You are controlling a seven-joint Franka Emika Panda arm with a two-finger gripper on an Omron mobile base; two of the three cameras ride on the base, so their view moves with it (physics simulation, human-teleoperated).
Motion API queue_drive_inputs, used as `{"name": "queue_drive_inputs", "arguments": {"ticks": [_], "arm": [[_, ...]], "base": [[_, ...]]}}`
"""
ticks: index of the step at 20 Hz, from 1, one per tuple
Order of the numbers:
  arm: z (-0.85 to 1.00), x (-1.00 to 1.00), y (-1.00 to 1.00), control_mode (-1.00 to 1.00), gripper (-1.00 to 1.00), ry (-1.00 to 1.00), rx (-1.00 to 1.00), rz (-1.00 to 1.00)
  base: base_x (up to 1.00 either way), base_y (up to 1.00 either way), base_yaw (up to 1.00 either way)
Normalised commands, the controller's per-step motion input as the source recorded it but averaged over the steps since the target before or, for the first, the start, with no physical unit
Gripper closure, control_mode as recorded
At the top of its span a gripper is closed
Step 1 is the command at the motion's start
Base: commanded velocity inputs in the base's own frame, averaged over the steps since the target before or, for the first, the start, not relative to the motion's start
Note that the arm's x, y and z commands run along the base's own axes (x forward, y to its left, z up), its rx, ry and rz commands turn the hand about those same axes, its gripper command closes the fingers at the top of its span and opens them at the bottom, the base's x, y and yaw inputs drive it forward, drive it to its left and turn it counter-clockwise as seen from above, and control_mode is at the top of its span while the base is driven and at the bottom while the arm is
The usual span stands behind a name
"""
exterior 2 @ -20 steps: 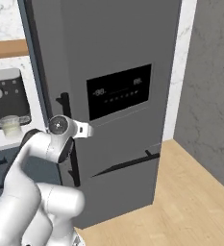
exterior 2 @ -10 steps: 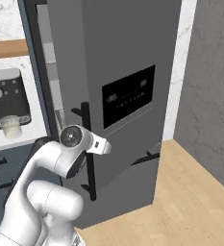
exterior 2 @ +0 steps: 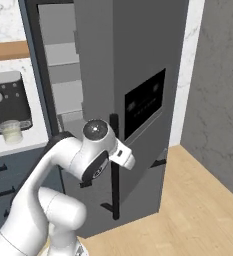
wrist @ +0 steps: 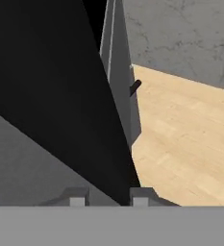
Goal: Grab a lemon wedge from the fridge and one ice cube from the ice bowl, and put them in the glass of lemonade.
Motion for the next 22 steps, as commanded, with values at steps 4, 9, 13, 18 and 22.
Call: {"name": "queue_drive_inputs", "arguments": {"ticks": [4, 9, 13, 18, 22], "arm": [[0.27, -0.37, -0.24, -1.0, -1.0, -0.19, 0.02, -0.07], [0.86, -0.65, -0.22, -1.0, -1.0, -0.17, 0.0, -0.05], [1.0, -0.4, 0.16, -1.0, -1.0, 0.02, -0.03, -0.02], [1.0, 0.05, 0.9, -1.0, -1.0, 0.18, -0.2, -0.04], [0.9, 0.45, 1.0, -1.0, -1.0, 0.24, -0.34, -0.11]], "base": [[0.0, 0.0, 0.0], [0.0, 0.0, 0.0], [0.0, 0.0, 0.0], [0.0, 0.0, 0.0], [0.0, 0.0, 0.0]]}}
